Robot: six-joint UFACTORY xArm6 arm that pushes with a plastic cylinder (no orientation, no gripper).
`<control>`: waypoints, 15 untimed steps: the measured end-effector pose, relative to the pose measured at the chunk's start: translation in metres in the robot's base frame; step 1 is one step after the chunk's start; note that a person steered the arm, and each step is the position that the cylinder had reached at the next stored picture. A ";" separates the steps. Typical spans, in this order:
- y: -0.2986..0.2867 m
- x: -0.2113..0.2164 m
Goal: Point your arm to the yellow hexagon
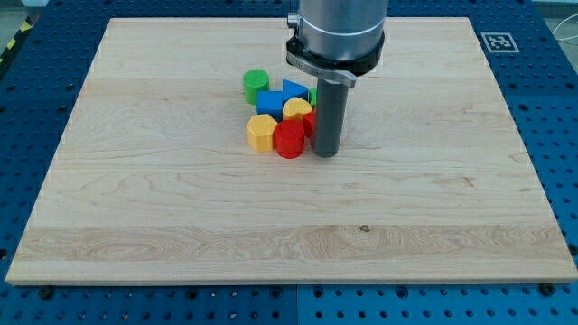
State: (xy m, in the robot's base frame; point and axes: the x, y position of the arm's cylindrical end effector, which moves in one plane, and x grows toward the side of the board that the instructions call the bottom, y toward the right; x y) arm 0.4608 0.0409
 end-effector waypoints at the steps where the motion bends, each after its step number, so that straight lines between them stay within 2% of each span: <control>1: 0.001 0.027; 2: -0.014 0.051; 4: -0.023 0.051; 6: -0.010 0.128; 7: -0.028 0.158; 8: -0.031 0.158; 9: -0.041 0.158; 10: -0.081 0.147; 12: -0.090 0.056; 13: -0.090 0.028; 15: -0.072 0.026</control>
State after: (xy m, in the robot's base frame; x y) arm 0.4872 -0.0310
